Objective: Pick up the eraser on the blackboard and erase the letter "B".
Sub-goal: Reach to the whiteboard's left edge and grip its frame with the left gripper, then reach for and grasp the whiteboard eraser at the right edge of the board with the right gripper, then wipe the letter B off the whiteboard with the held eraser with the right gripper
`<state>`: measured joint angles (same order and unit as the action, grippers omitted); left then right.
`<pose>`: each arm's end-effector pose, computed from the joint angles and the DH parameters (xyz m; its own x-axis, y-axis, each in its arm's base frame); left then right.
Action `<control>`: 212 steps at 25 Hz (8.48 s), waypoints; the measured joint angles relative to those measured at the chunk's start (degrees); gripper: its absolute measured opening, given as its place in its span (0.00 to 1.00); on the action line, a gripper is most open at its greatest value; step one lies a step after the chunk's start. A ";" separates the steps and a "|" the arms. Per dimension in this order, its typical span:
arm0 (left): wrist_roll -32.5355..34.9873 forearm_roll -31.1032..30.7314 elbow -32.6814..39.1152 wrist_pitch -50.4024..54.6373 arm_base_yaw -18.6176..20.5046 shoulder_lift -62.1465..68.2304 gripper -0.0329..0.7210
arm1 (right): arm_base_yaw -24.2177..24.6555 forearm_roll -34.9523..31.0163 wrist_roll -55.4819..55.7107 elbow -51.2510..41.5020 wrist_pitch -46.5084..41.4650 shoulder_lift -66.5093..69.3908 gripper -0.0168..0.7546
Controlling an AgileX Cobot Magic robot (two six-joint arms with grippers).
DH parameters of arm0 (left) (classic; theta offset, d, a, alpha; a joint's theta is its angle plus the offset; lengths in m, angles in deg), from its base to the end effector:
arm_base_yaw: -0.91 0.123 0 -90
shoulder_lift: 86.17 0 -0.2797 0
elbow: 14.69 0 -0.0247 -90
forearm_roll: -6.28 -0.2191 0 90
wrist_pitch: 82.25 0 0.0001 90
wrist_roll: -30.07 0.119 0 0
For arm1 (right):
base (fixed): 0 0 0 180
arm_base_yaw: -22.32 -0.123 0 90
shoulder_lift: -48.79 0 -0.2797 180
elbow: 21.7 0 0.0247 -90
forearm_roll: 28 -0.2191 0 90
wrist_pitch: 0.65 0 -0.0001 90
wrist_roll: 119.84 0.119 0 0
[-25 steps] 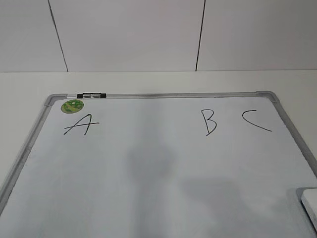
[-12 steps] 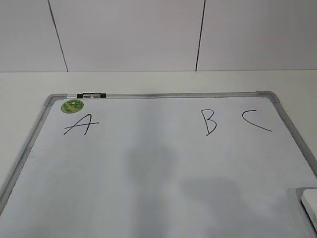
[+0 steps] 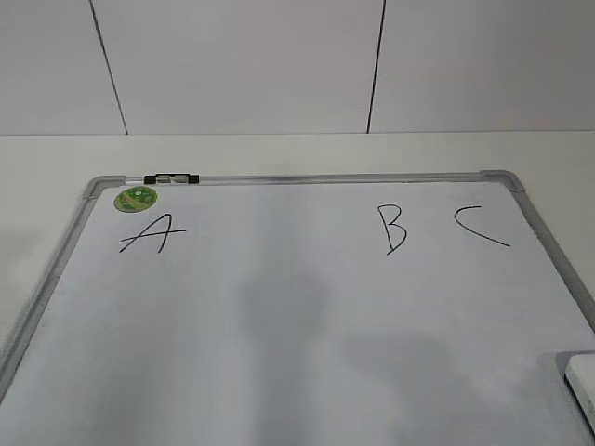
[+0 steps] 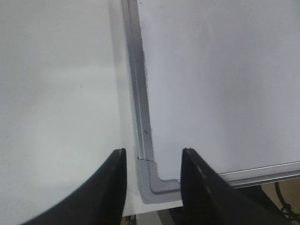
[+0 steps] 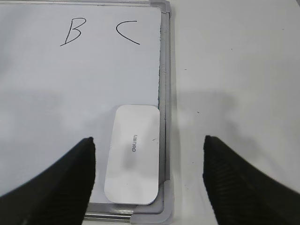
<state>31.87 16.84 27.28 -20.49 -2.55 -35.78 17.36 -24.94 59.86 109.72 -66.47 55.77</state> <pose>0.0922 -0.0248 0.2488 -0.9009 -0.0014 -0.4340 0.0801 0.9823 -0.1696 -0.0089 -0.0066 0.2393 -0.5169 -0.0721 -0.8530 -0.0590 0.9971 -0.0485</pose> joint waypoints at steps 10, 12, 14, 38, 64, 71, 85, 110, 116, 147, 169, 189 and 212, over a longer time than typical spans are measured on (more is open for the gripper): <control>-0.20 1.29 -11.27 -2.76 0.00 24.25 0.41 | 0.00 0.04 0.00 0.00 0.00 0.00 0.74; -0.20 1.29 -13.54 -4.26 0.00 28.73 0.41 | 0.00 0.04 0.00 0.00 0.00 0.00 0.74; -0.20 0.91 -15.62 -5.13 0.00 32.53 0.41 | 0.00 0.13 0.00 0.00 0.00 0.00 0.74; -0.20 -3.10 -30.31 -10.04 -1.47 62.08 0.39 | 0.00 -2.44 0.00 0.00 0.00 0.00 0.74; -1.30 -3.99 -30.88 -12.42 -1.60 65.75 0.09 | 0.00 -7.59 3.56 7.57 -6.36 16.39 0.74; -1.42 -3.99 -30.88 -12.41 -1.60 65.75 0.09 | 0.00 -12.76 5.11 9.02 -6.39 26.47 0.74; -1.42 -3.99 -30.88 -12.41 -1.60 65.75 0.09 | 0.00 -11.47 5.17 9.04 -6.20 40.40 0.74; -1.42 -3.99 -30.88 -12.41 -1.60 65.75 0.09 | 0.00 -5.78 6.73 9.23 -5.52 54.06 0.89; -1.42 -3.99 -30.88 -12.41 -1.60 65.75 0.09 | 0.00 -5.55 5.30 9.23 -3.50 61.14 0.89; -1.42 -3.99 -30.88 -12.41 -1.60 65.75 0.09 | 0.00 -2.63 4.02 12.68 9.35 81.55 0.88; -1.42 -3.99 -30.88 -12.41 -1.60 65.75 0.09 | 0.00 -4.18 4.02 12.81 8.76 86.15 0.84; -1.42 -3.99 -30.88 -12.54 -1.60 65.75 0.09 | 0.00 -4.32 3.90 12.90 9.15 88.67 0.78; -1.42 -3.99 -30.88 -12.80 -1.60 65.75 0.09 | 0.00 -5.83 4.68 23.79 -0.60 87.30 0.73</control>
<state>30.45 12.85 -3.60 -33.30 -4.15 29.97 17.36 -30.77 64.54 133.51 -67.07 143.06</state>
